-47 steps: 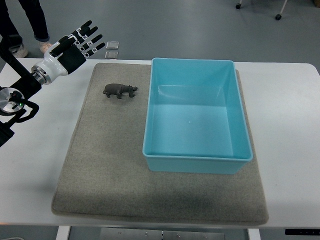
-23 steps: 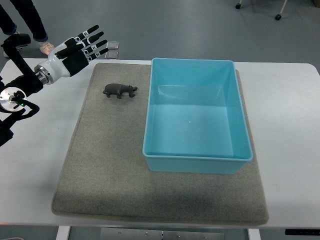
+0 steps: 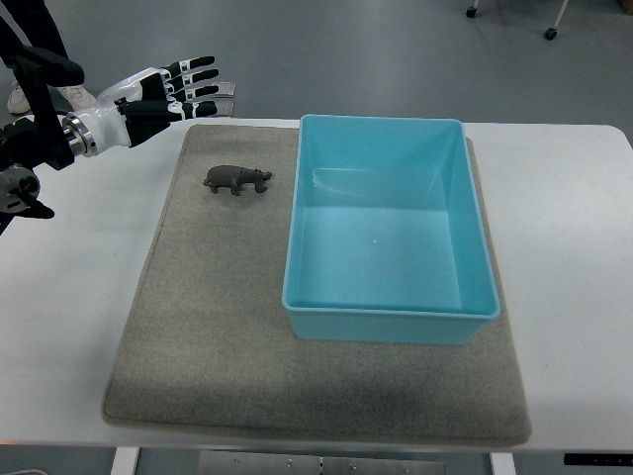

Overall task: Place brown hippo in blue box with left hand
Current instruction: 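Reach the left hand down over the brown toy hippo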

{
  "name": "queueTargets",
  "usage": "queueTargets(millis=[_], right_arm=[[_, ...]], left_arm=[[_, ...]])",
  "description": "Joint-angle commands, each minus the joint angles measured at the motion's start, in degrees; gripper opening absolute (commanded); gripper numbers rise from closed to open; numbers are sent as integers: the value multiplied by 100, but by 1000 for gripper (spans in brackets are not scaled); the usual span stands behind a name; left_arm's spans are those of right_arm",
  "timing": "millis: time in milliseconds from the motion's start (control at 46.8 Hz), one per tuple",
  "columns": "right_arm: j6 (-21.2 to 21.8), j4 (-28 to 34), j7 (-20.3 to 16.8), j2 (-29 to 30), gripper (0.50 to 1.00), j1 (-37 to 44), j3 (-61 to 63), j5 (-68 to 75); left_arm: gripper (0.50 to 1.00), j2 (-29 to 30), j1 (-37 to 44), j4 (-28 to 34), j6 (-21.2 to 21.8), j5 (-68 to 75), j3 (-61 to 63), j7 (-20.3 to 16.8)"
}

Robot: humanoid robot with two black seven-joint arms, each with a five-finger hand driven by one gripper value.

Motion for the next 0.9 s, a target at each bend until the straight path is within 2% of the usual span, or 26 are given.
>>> queueTargets(millis=[0,235,534,705,876], right_arm=[[0,0,0,0,936,0,0,0],[0,0,0,0,936,0,0,0],[0,0,0,0,936,0,0,0],[0,0,0,0,936,0,0,0],[0,0,0,0,936,0,0,0]], left_arm=[[996,77,-27,-32,4,211,10,-33],[996,411,-361,-102,48,1660,2,-86],[994,394,-388,-208,127,3092,19,-183],[994,359,-361,-497,689,4490,63,-376],[994,166,-388,-515,1322,5361,765,-499]])
